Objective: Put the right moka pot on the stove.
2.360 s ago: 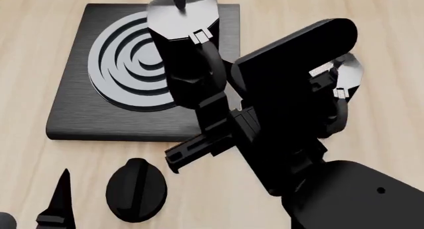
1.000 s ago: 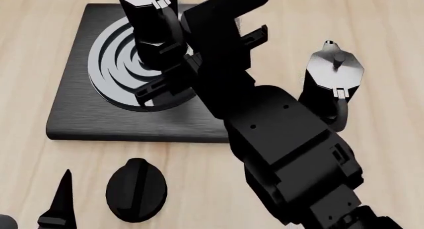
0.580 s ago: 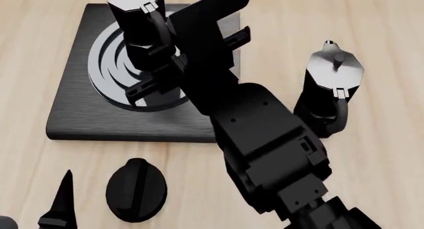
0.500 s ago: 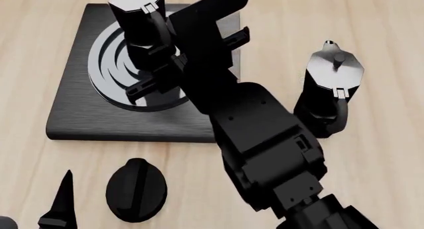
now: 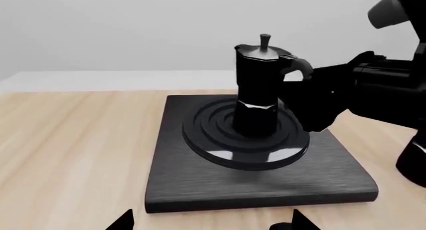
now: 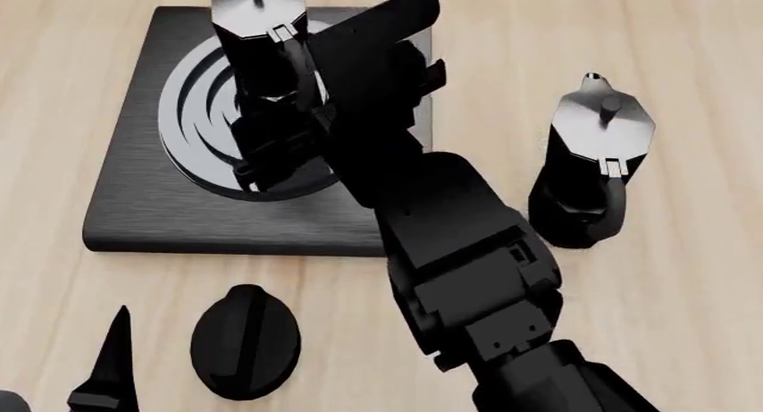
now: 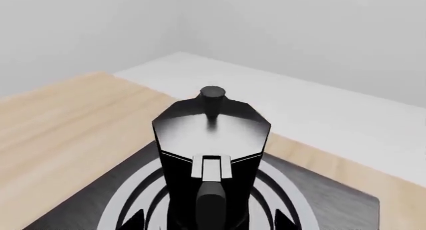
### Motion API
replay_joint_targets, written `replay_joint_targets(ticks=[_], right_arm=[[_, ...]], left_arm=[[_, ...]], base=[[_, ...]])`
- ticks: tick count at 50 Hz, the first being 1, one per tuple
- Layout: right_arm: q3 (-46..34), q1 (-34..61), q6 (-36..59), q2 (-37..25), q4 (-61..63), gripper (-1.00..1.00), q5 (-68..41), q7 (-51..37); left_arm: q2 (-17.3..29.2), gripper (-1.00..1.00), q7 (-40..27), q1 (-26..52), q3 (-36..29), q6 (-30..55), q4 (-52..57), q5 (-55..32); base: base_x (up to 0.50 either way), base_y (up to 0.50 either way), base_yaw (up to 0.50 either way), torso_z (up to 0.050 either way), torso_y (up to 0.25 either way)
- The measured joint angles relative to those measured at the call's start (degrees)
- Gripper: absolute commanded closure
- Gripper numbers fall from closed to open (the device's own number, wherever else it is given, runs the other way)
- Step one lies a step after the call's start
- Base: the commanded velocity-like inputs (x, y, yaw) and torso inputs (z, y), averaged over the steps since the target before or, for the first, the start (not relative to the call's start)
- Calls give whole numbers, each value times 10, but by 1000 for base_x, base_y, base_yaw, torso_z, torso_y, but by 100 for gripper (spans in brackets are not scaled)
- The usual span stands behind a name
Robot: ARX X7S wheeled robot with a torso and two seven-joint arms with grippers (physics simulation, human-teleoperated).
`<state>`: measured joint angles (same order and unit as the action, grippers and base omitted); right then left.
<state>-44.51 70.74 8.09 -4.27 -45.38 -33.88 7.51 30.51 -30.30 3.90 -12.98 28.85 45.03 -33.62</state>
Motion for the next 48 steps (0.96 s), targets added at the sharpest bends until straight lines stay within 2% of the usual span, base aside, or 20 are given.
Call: replay_joint_targets(ticks=[11,17,36,48], right_arm=[[-2,-1,-1,2,-8,-100,2,-5],[-2,-10,26,-16,44,-100,-8,-25],[21,-62,172,-147,374,-100,-87,-144],[80,-112,240,-253,588,-100,-175,-249]], left_arm=[[1,-100,-2,0,0,-1,0,-1],[1,-100,-3,1,-1,-1,-1,-1],[3,-100,-5,1,-2,-3,-1,-3],[5,-100,-6,0,-2,-4,-1,-5]], base=[[0,0,0,0,0],[0,0,0,0,0],[0,0,0,0,0],[0,0,0,0,0]])
